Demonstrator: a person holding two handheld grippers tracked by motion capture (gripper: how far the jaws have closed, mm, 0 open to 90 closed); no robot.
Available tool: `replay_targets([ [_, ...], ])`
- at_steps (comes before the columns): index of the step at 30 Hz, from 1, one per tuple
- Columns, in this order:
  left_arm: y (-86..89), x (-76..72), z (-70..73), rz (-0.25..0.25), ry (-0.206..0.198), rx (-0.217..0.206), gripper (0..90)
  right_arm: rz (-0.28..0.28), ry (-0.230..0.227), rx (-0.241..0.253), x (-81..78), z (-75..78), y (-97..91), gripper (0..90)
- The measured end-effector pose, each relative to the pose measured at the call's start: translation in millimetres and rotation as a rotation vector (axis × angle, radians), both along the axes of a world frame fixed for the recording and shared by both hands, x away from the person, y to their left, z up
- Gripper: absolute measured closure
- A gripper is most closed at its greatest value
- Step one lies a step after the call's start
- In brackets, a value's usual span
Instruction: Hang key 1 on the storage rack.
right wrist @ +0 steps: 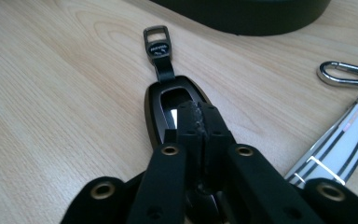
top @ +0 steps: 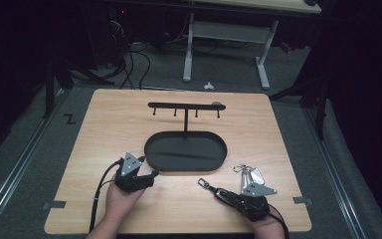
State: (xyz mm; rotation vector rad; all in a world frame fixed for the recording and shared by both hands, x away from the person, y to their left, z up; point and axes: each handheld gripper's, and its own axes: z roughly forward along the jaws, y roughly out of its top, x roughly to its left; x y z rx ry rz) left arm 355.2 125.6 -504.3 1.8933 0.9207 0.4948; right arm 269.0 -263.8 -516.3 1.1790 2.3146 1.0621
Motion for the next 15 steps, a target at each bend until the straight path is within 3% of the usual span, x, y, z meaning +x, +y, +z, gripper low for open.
replay_targets([
  [6,4.8,-2.4,1.6,0.003,-0.003,0.0,30.1,-0.017,-0.034,0.021,0.1,8.5,-1.7,83.1],
  [15,16.3,-11.0,0.0,0.018,-0.001,0.016,28.4,-0.003,-0.036,0.046,9.4,14.0,0.9,69.6],
])
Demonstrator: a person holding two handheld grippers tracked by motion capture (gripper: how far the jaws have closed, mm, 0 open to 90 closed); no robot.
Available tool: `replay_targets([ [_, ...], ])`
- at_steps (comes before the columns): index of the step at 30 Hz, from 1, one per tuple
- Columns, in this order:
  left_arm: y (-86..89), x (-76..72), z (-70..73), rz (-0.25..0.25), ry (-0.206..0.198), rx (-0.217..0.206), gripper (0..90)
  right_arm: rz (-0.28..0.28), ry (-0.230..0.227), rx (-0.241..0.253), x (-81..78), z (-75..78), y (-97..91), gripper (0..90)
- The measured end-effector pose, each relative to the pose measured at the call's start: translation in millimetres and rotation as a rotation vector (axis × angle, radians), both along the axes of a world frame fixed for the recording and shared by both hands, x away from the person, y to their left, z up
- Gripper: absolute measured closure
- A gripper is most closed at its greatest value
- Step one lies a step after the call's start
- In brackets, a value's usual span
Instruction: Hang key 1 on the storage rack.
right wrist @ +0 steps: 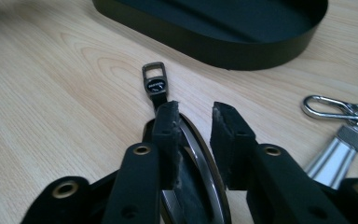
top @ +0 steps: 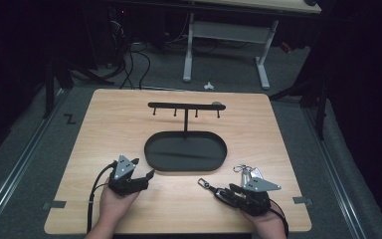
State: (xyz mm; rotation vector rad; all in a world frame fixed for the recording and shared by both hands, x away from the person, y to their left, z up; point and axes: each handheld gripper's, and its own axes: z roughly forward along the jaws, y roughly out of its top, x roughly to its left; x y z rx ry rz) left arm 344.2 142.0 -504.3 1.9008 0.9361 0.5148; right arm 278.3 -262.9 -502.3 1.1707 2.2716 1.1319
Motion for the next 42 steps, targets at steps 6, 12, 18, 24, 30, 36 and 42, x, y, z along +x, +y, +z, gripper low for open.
replay_targets([
  [6,11.6,-7.8,1.3,-0.001,-0.012,0.01,26.2,0.039,0.002,-0.014,11.1,-1.1,13.2,59.9],
  [12,22.0,-18.7,14.9,-0.006,-0.01,0.017,24.2,0.084,0.014,-0.032,20.4,-1.4,25.5,52.0],
  [18,43.8,-36.0,13.7,0.014,-0.014,0.053,21.6,0.097,0.035,-0.035,24.6,-2.8,28.4,45.5],
  [24,45.6,-36.3,-5.3,-0.038,0.063,0.071,17.9,0.071,0.031,-0.062,26.9,-0.9,33.8,41.1],
  [30,39.6,-34.0,-6.7,-0.072,0.03,0.04,17.3,0.075,0.075,-0.108,33.0,2.9,42.7,39.7],
  [36,37.7,-32.1,-1.9,-0.134,0.039,-0.014,14.9,0.105,0.159,-0.214,39.4,10.7,54.1,33.7],
  [42,35.4,-35.5,2.5,-0.148,0.0,-0.018,14.9,0.138,0.237,-0.294,46.7,13.2,62.5,27.2],
])
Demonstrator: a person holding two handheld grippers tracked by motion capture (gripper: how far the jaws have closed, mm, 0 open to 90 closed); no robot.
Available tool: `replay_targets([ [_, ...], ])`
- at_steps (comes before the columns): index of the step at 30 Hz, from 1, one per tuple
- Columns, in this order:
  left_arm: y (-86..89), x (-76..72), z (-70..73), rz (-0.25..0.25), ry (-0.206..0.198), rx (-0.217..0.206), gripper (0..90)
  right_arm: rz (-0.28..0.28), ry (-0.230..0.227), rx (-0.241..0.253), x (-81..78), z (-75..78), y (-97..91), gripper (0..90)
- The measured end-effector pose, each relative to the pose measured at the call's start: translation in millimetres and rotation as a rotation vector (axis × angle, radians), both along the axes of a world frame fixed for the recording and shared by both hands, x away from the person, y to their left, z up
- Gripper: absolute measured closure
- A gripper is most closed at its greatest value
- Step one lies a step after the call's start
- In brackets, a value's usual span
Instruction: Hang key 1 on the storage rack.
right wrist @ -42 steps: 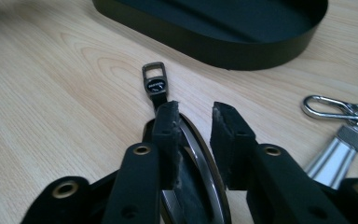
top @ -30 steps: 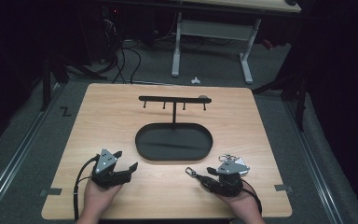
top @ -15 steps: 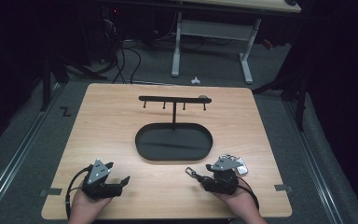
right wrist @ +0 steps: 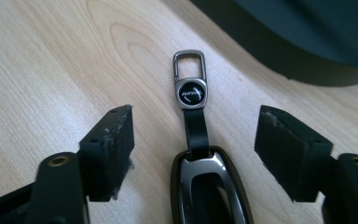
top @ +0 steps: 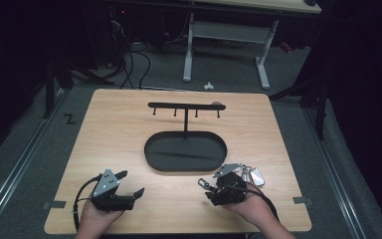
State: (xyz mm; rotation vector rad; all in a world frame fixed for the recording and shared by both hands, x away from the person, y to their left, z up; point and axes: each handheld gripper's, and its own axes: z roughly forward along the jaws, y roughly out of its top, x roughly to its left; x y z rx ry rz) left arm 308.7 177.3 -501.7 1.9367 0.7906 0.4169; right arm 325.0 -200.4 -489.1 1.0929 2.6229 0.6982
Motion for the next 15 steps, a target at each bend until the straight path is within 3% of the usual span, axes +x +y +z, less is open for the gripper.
replay_targets([
  [4,0.5,-0.5,-2.4,0.009,-0.037,0.021,16.3,-0.015,0.062,-0.043,6.4,1.1,3.2,29.5],
  [9,1.6,1.5,-4.8,0.011,-0.026,0.027,16.7,-0.004,0.11,-0.135,13.2,6.2,9.8,31.2],
  [13,4.6,1.7,-5.1,0.03,-0.022,-0.002,17.0,0.026,0.151,-0.21,21.5,7.6,17.5,36.2],
  [15,5.5,0.8,-5.0,0.035,-0.022,-0.004,17.0,0.032,0.179,-0.223,25.9,7.5,20.9,38.5],
])
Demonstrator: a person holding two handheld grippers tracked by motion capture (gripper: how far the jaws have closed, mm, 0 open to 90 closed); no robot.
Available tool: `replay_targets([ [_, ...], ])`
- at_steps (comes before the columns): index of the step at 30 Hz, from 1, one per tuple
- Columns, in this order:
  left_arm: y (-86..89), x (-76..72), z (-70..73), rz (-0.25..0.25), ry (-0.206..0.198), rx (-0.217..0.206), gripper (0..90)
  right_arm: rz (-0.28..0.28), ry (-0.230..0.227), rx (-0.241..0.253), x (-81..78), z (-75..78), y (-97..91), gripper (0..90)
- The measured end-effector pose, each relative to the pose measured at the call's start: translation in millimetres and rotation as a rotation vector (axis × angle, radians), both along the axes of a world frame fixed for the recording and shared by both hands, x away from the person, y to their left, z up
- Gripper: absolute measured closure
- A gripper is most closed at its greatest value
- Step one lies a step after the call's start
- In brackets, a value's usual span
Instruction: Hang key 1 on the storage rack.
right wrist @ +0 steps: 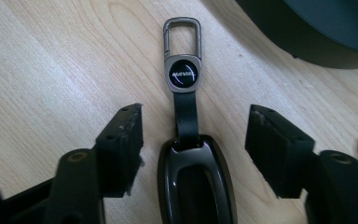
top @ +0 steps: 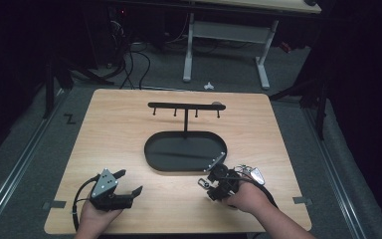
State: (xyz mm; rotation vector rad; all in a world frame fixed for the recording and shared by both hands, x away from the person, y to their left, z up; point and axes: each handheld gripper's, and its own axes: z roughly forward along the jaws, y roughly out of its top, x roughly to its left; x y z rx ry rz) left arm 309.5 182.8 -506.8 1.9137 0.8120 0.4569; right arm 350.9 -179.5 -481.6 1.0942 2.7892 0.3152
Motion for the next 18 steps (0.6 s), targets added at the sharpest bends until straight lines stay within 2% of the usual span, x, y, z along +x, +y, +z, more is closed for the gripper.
replay_targets([
  [3,0.8,-1.0,1.0,-0.003,0.005,-0.021,17.0,0.007,0.039,-0.021,5.8,-2.4,4.9,40.2],
  [6,-1.8,-1.1,0.9,-0.014,0.006,-0.016,17.0,0.028,0.072,-0.064,10.5,-2.5,9.8,46.2],
  [10,-4.2,-1.5,0.4,-0.03,0.0,0.002,17.0,0.062,0.093,-0.11,14.7,1.1,16.0,49.3],
  [13,-4.3,-1.3,-0.8,-0.042,-0.012,0.01,17.5,0.091,0.116,-0.14,18.4,-0.3,20.8,55.5],
  [15,-4.4,-1.3,-0.2,-0.04,-0.016,0.024,17.6,0.074,0.156,-0.137,21.5,-2.2,23.7,58.7],
  [18,-2.5,-2.0,1.0,-0.034,-0.02,0.014,17.8,0.076,0.177,-0.164,25.1,-4.4,27.5,62.4],
])
